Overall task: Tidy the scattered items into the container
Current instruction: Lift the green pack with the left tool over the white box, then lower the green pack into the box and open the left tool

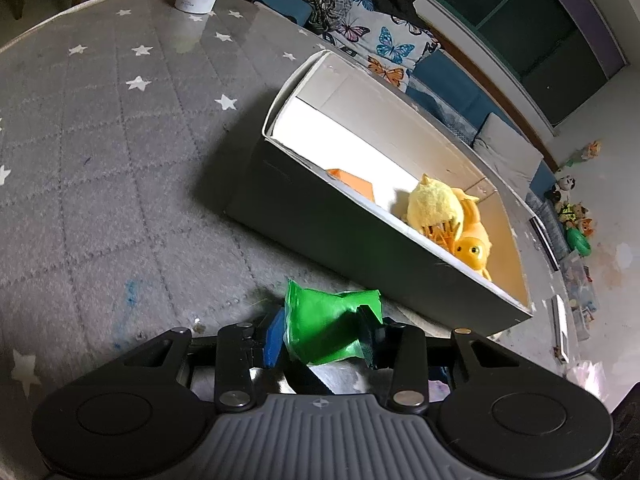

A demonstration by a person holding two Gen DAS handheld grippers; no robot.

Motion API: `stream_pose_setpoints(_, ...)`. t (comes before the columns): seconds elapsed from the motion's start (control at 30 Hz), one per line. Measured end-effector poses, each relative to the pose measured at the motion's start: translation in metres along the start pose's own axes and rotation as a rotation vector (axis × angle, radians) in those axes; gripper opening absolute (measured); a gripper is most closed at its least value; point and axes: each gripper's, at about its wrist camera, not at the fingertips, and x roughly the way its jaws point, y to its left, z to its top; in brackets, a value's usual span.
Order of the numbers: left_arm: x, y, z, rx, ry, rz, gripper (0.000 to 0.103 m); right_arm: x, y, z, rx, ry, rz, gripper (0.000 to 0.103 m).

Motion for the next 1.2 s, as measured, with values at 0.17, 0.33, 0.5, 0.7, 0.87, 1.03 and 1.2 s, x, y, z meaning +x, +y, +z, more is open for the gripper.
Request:
stream_pose_setpoints(0.17, -0.017, -0.012, 0.000, 0.024, -0.033, -0.027, 0.041, -0.016, -0.003, 0.005, 0.011, -0.043, 0.003, 0.063)
stream_pose_setpoints(0.33, -0.032, -0.028, 0.008, 0.055, -0.072, -0.063, 0.041, -0.036, -0.007, 0.014, 0.010, -0.103, -0.008, 0.063)
stream_pose_setpoints(0.5, -0.033, -0.044, 0.024, 0.088, -0.100, -0.072, 0.041, -0.047, -0.018, 0.025, 0.024, -0.162, -0.024, 0.063)
stream_pose_setpoints(0.7, -0.021, -0.061, 0.044, 0.121, -0.112, -0.070, 0.041, -0.041, -0.038, 0.037, 0.061, -0.195, -0.045, 0.063)
stream_pose_setpoints(0.87, -0.003, -0.073, 0.058, 0.150, -0.102, -0.068, 0.041, -0.033, -0.057, 0.043, 0.107, -0.203, -0.059, 0.063)
stream_pose_setpoints(1.03, 0.014, -0.077, 0.062, 0.163, -0.072, -0.072, 0.041, -0.024, -0.073, 0.041, 0.146, -0.187, -0.084, 0.063)
stream_pose_setpoints(1.2, 0.026, -0.077, 0.062, 0.169, -0.047, -0.079, 0.041, -0.018, -0.084, 0.035, 0.168, -0.167, -0.098, 0.063)
